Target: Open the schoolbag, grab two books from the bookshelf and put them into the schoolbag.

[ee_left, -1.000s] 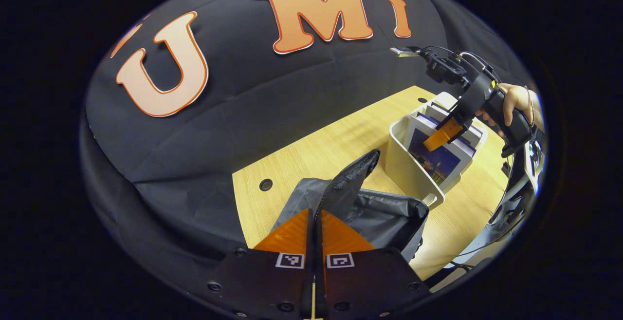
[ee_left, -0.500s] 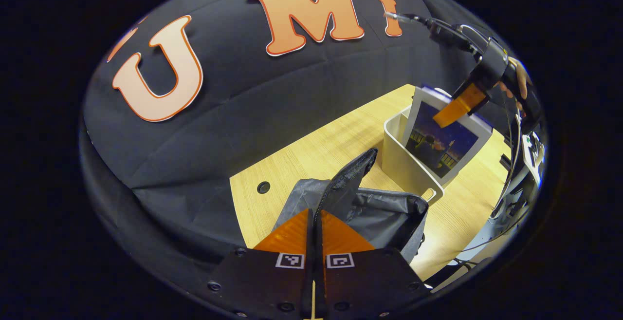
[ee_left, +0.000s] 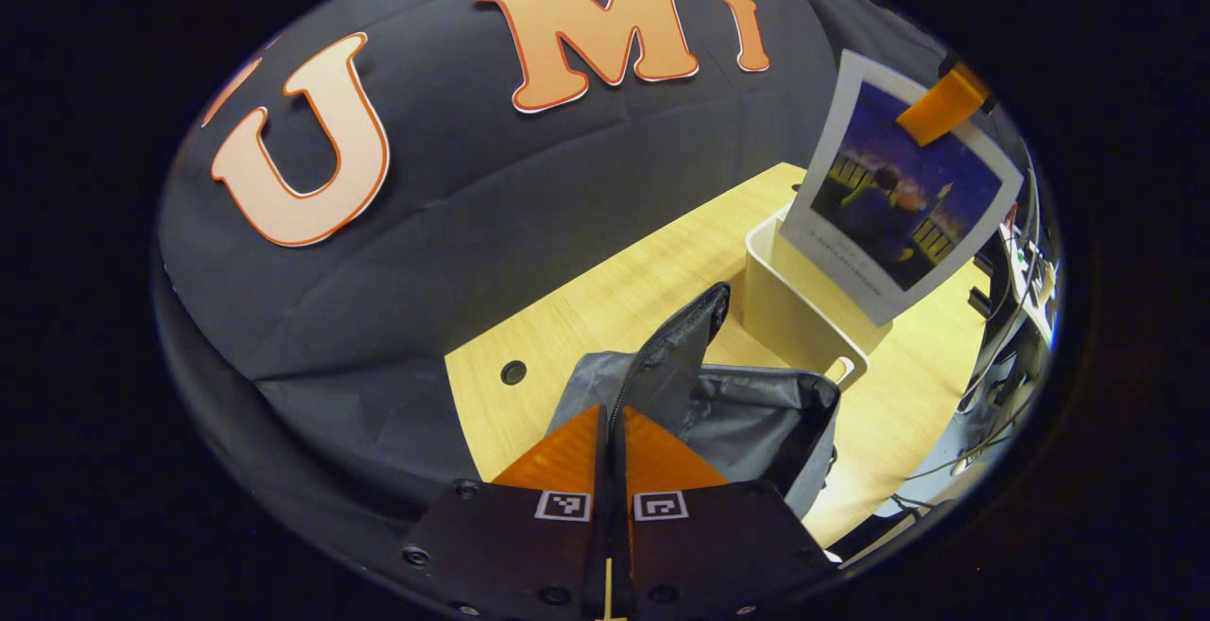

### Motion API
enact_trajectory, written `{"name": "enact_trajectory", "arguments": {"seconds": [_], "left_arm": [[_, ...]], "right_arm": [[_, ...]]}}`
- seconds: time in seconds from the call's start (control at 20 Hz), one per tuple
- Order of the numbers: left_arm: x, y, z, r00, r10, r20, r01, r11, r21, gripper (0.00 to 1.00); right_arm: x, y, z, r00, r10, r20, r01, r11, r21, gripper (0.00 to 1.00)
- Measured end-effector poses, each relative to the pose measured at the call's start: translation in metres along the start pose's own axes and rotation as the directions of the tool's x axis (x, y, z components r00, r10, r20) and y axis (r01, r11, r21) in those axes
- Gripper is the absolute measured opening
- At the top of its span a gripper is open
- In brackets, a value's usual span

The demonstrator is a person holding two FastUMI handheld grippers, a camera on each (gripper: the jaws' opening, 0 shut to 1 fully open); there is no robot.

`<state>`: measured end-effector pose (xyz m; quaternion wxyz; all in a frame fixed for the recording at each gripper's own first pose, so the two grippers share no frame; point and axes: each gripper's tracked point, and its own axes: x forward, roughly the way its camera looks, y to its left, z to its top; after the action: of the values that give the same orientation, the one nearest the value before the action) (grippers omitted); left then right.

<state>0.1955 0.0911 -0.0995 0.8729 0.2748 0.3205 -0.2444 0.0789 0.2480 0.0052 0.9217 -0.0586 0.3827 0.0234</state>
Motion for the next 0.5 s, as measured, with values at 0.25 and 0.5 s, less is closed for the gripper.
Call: {"name": "enact_trajectory", "arguments": {"seconds": [0.25,0.5], "left_arm": [[0.006,0.007,0.006,1.0,0.002,0.007,-0.002,0.999,0.047,0.02],[0.006,0.007,0.01,1.0,0.0,0.028,-0.002,0.998,0.069,0.02]], "right_arm": [[-0.047,0.015,-0.02,0.997,0.064,0.052,-0.069,0.993,0.093,0.31],[-0.062,0.035,-0.058,0.976,0.187,0.115,-0.213,0.931,0.296,0.31]]}}
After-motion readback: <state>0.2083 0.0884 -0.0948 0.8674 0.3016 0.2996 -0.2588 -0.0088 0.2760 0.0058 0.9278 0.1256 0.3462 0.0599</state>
